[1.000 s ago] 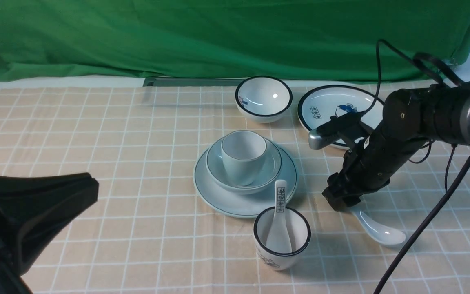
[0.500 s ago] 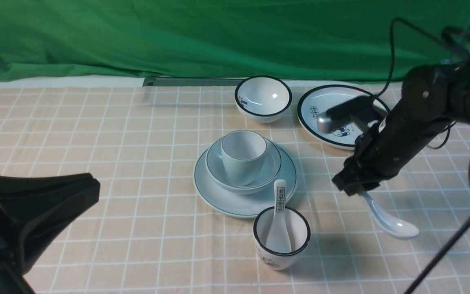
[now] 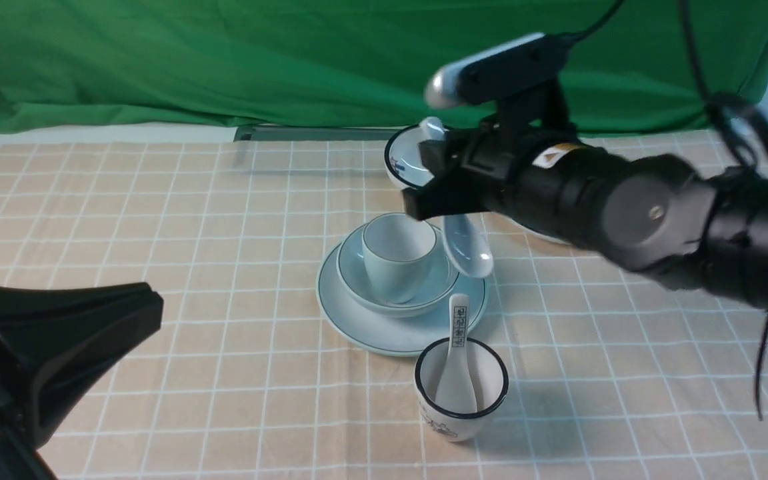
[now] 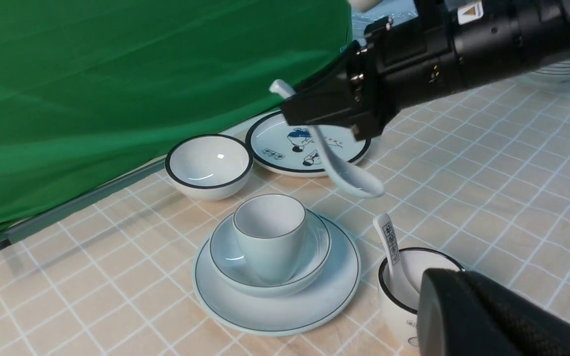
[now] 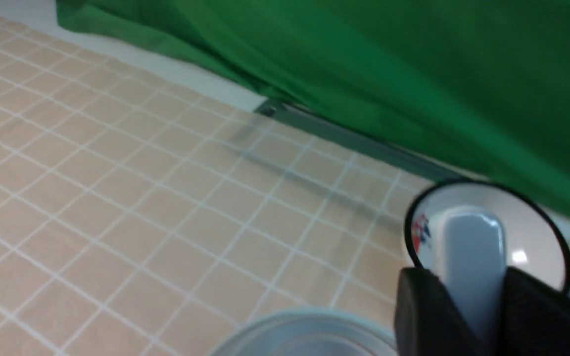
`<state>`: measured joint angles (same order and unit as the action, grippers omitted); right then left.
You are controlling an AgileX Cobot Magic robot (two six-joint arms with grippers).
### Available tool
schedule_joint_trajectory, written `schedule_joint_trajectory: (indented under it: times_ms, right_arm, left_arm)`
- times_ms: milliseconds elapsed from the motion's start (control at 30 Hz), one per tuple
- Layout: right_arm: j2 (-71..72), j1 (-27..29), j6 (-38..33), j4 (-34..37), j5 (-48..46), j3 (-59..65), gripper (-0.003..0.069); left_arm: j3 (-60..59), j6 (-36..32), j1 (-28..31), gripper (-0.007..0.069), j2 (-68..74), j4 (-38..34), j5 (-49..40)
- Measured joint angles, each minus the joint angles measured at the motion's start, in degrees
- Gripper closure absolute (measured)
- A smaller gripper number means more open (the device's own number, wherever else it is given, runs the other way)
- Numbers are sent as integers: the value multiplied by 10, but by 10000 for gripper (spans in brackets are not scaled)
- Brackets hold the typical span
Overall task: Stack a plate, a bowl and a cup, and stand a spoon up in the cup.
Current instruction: Use the right arm to put the blue soup spoon into the blue teacup in the middle
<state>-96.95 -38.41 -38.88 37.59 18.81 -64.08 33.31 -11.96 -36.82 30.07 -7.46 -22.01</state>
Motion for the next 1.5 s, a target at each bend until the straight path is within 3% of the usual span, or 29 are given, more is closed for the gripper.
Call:
schedule_joint_trajectory:
  times_ms: [133,367,433,533,967,1100,1233,1400,1500]
  right_arm:
    - [-33,-30,104,-134,92,-20,477]
    - [-85,-1,364,-333,206,-19,477]
    - [-108,14,424,-372,233,-19,477]
    - [-130,27,457,-387,256,-19,477]
    - [-185,35,475,-401,262,-31,477]
    - [-190,35,475,-404,243,-31,433]
    - [-190,36,475,-404,231,-31,340]
    - [-172,36,475,-404,198,-31,293]
    - [-107,36,470,-407,121,-31,268]
  left_arm:
    - [0,0,0,624,0,0,0]
    - [0,0,0,624,0,0,-2]
    - [0,0,0,624,0,0,-2]
    - [0,0,0,624,0,0,-2]
    - [0,0,0,624,0,0,-2]
    - [0,0,0,624,0,0,-2]
    - [0,0,0,623,0,0,-2]
    - [0,0,0,623,0,-2,-2]
    - [0,0,0,623,0,-3,5]
